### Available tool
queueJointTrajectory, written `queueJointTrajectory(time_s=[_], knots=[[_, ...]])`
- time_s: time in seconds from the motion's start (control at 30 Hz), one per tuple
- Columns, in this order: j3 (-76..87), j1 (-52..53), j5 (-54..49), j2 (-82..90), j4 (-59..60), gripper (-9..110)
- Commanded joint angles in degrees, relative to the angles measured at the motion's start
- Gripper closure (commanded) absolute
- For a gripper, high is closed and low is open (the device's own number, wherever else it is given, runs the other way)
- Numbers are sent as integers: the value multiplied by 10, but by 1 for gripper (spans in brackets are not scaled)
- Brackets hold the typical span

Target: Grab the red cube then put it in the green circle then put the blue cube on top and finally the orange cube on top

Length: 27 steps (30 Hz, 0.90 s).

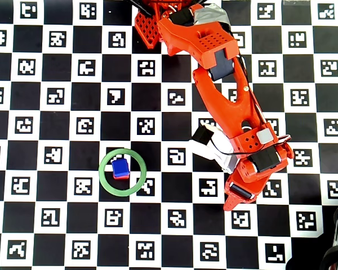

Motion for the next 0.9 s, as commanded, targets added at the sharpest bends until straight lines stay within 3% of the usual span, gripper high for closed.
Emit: queueJointTrajectory(time_s=[0.0,0.27,0.87], knots=[[4,-9,-1,38,-11,64],[22,-12,10,48,-27,88],[44,-11,-36,91,-25,90]])
